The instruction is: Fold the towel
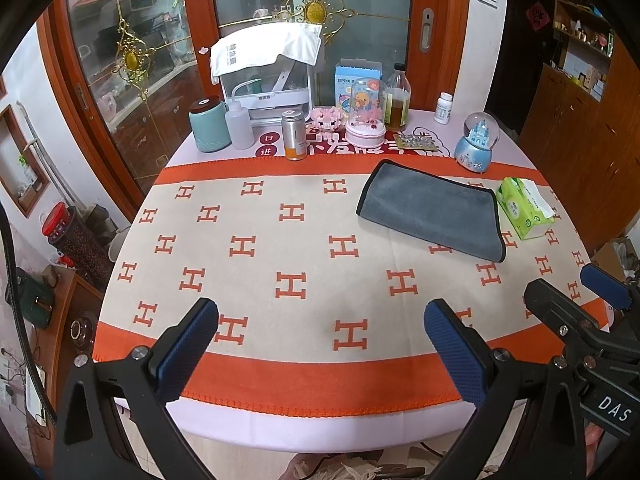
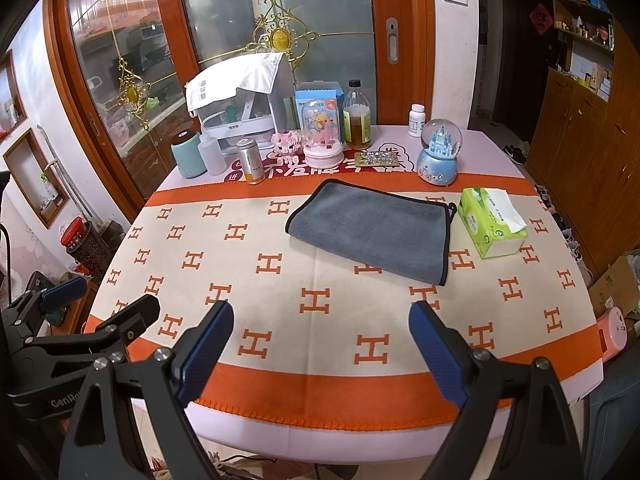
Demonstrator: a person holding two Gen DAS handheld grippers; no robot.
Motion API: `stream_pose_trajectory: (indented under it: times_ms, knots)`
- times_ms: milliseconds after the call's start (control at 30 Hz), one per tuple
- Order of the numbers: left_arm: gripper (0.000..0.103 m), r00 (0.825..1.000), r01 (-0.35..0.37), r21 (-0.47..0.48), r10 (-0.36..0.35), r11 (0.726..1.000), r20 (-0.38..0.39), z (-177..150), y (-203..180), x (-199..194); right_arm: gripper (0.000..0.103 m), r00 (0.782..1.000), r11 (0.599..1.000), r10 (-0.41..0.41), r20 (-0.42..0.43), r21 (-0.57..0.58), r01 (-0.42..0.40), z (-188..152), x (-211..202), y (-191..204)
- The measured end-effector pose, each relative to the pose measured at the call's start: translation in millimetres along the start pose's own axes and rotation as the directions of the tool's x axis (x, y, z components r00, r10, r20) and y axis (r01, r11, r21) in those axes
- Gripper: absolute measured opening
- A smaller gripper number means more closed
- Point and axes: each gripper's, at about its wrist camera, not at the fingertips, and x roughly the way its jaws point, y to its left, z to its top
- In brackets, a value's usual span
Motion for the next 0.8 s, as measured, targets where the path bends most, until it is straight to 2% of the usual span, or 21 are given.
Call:
stream_pose_trajectory:
  times_ms: [800]
  knots:
    - [0.102,1.0,0.001,0.003,-0.001,1.0,-0.007,-5.8,3.4,5.3,0.09,1.0,1.0,0.0,-0.001,0.0,0.0,0.2,-0.2,0.4]
